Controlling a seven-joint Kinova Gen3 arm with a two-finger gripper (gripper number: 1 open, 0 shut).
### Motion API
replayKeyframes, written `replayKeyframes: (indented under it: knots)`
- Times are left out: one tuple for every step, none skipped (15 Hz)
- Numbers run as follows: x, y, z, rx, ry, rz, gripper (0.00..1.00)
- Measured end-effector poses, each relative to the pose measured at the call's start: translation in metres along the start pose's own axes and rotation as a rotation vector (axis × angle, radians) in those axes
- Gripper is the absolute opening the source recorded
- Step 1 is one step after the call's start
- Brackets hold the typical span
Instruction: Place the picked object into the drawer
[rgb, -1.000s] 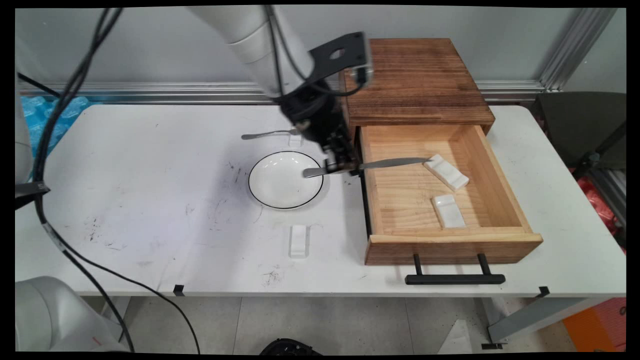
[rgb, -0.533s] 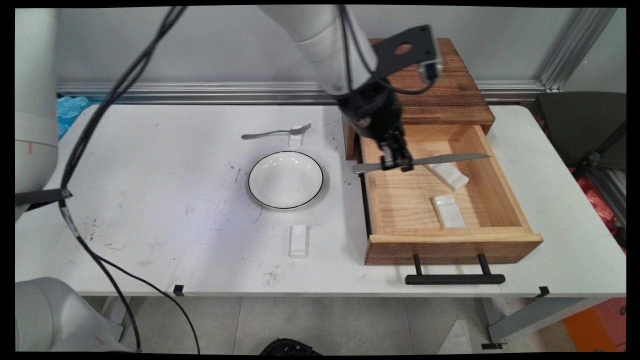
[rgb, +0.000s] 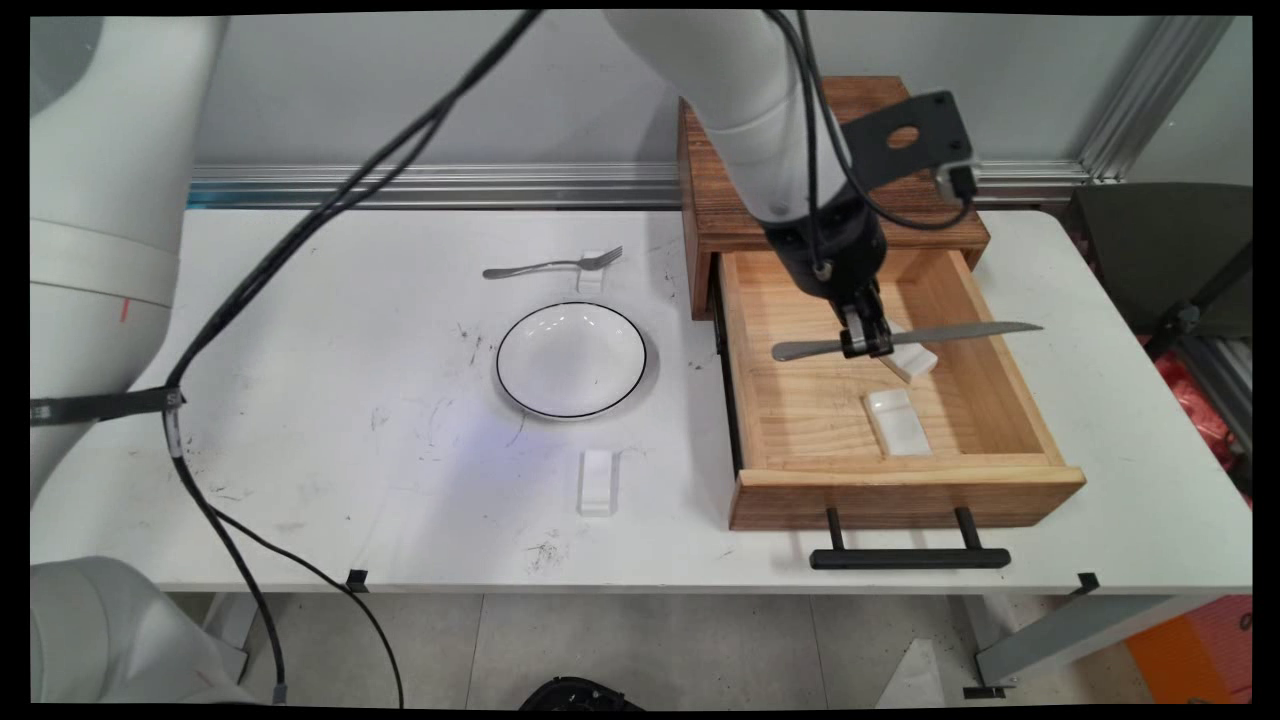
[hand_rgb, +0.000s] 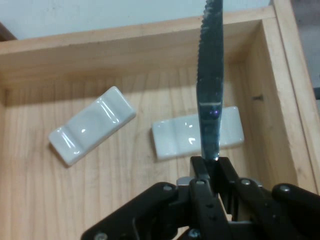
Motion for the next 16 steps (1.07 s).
replayKeyframes:
  knots:
    - [0.002, 0.000, 0.008, -0.001, -0.002, -0.005, 0.00]
    - [0.003, -0.001, 0.014, -0.002, -0.005, -0.011, 0.00]
    - [0.005, -0.001, 0.020, -0.004, -0.008, -0.018, 0.00]
    - [0.005, -0.001, 0.027, -0.005, -0.011, -0.025, 0.00]
    - [0.005, -0.001, 0.032, -0.006, -0.014, -0.032, 0.00]
    - [0.005, -0.001, 0.035, -0.007, -0.017, -0.037, 0.00]
    - [0.005, 0.000, 0.040, -0.008, -0.021, -0.046, 0.00]
    - [0.005, 0.000, 0.045, -0.010, -0.023, -0.054, 0.00]
    - [0.004, 0.001, 0.050, -0.011, -0.027, -0.065, 0.00]
    - [0.003, 0.001, 0.054, -0.011, -0.030, -0.072, 0.00]
    - [0.001, 0.001, 0.057, -0.011, -0.035, -0.079, 0.00]
    - [-0.001, 0.002, 0.061, -0.011, -0.041, -0.088, 0.00]
    - [-0.003, 0.002, 0.064, -0.012, -0.045, -0.093, 0.00]
    - [-0.005, 0.002, 0.067, -0.012, -0.050, -0.100, 0.00]
    - [-0.007, 0.003, 0.070, -0.013, -0.053, -0.106, 0.00]
    - [-0.009, 0.003, 0.072, -0.013, -0.055, -0.112, 0.00]
